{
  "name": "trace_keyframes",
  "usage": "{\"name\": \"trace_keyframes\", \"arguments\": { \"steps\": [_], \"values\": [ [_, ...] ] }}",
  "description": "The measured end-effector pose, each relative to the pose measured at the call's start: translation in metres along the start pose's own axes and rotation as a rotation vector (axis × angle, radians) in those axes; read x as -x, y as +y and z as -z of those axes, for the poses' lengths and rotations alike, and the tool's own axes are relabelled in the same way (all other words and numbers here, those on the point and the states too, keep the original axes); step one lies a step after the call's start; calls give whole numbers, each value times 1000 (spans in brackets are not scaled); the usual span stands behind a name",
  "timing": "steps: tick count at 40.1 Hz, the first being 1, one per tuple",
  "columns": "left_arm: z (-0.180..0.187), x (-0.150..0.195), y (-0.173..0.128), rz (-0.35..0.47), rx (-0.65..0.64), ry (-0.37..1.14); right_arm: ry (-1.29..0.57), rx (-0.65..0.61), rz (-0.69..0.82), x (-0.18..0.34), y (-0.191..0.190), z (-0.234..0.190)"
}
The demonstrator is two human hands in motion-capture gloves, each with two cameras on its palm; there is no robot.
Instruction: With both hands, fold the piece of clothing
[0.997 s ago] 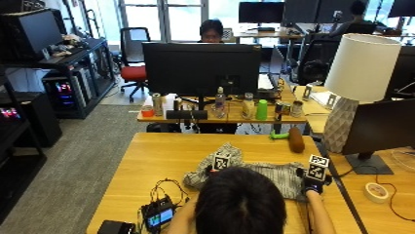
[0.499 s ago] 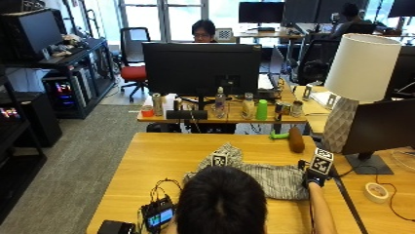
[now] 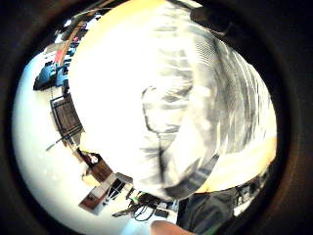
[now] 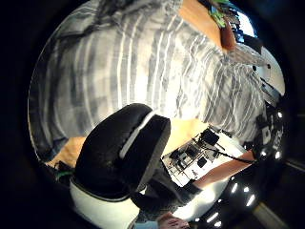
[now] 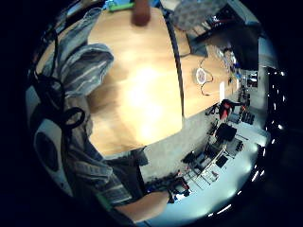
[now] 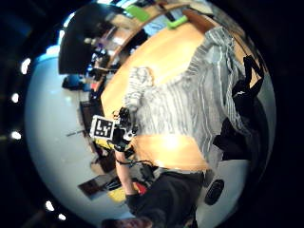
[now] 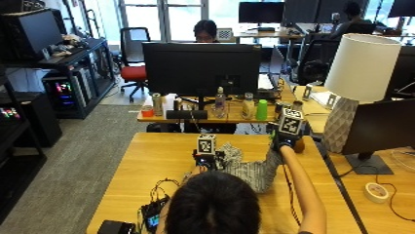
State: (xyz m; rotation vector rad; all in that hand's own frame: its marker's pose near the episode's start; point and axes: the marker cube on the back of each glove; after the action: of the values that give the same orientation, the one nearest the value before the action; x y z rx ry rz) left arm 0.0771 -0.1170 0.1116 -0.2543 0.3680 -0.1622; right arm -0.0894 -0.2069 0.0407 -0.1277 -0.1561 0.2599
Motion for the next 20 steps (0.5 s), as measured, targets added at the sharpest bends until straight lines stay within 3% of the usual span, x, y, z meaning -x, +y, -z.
{"name": "trace_keyframes", "arguments": {
  "steps": [3, 12, 17, 20],
  "values": [
    [12, 12, 7, 12, -22, 15, 30, -154, 105, 46, -4, 13],
    [30, 47, 20, 144, -58, 35, 48, -147, 199, 149, 10, 8],
    [44, 85, 42, 284, -57, -50, 14, -7, 252, 217, 73, -12],
    [52, 115, 56, 377, -56, -88, -29, 46, 271, 257, 91, -38]
  ]
}}
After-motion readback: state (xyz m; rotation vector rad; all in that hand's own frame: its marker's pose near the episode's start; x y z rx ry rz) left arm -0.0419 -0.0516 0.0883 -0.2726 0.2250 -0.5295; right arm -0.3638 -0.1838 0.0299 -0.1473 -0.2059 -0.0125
